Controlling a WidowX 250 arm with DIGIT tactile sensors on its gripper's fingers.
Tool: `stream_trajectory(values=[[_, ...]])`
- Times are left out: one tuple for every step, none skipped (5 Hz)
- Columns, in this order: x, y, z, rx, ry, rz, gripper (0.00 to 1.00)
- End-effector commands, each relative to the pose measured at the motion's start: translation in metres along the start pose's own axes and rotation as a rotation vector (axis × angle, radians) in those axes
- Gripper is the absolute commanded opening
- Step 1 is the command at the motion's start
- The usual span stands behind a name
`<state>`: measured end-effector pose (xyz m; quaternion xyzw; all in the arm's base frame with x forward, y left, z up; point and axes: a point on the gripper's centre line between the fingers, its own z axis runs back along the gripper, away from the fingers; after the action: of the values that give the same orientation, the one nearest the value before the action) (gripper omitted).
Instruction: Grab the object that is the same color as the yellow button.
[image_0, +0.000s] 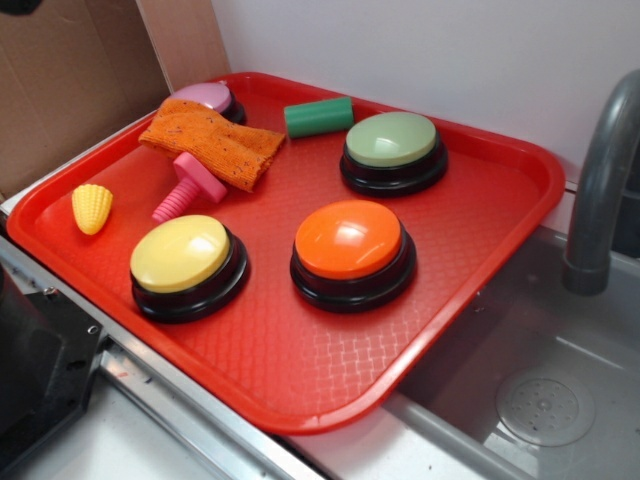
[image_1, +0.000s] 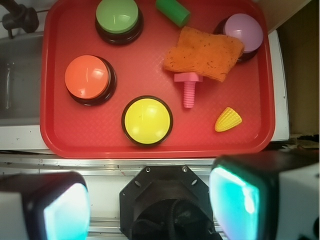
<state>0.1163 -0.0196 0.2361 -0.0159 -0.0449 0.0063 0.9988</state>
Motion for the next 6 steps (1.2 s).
stream_trajectory(values=[[0.000, 0.000, 0.000, 0.000, 0.000, 0.000, 1.00], [-0.008, 0.016, -0.006, 0.000, -0.012, 0.101, 1.00], [-0.008, 0.048, -0.025, -0.052, -0.042, 0.231, 1.00], [-0.006, 0.073, -0.056, -0.051, -0.054, 0.399, 1.00], [-0.004, 0.098, -0.087, 0.070, -0.048, 0.560, 1.00], [0.002, 0.123, -0.121, 0.116, -0.080, 0.648, 1.00]])
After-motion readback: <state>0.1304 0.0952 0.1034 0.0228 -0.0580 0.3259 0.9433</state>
